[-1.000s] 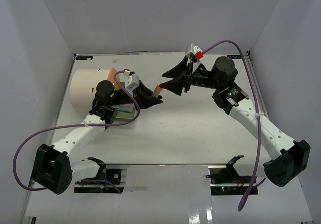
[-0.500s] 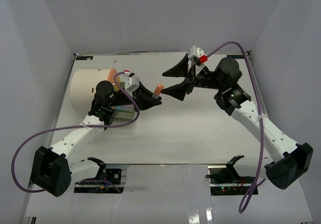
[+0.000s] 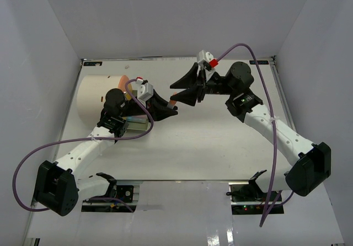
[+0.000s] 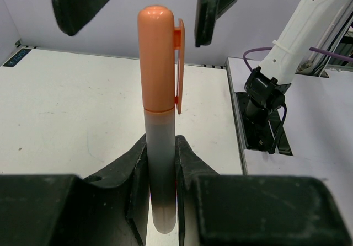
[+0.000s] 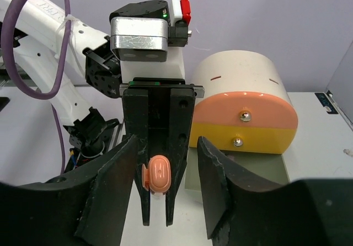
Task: Sort the stationery into containers
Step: Close the pen cap on the pen.
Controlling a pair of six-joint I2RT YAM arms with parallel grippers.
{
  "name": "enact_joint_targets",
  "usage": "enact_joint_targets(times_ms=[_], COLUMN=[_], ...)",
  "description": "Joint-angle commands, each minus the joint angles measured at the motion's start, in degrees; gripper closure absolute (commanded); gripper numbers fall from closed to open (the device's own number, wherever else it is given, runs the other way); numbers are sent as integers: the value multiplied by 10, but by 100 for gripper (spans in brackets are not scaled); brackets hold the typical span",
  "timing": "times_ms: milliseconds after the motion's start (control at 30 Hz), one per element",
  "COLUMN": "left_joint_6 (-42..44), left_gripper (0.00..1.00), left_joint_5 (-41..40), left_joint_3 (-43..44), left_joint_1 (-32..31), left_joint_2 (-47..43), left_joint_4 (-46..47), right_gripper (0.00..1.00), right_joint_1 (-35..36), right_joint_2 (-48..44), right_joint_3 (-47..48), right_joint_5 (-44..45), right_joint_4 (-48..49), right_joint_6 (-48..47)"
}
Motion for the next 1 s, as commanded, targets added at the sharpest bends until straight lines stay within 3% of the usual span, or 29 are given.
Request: enact_joint_targets(times_ms=[0,500,733,967], left_joint_6=[6,-10,-14,-32], left_gripper=[100,100,100,100], left_joint_5=[7,8,14,23], left_joint_3=[19,12,11,11], left_joint_1=[-1,0,0,0], left_joint_2=[-20,-19,-19,-15], left_joint_4=[8,34,42,73], right_gripper=[49,67,92,92], right_joint_1=[9,19,23,26], right_joint_2=[3,13,14,20], right_joint_3=[5,-24,-33,-35], right_joint_5=[-13,-12,-14,-24], right_joint_4=[47,62,72,68], right_joint_6=[14,20,24,28])
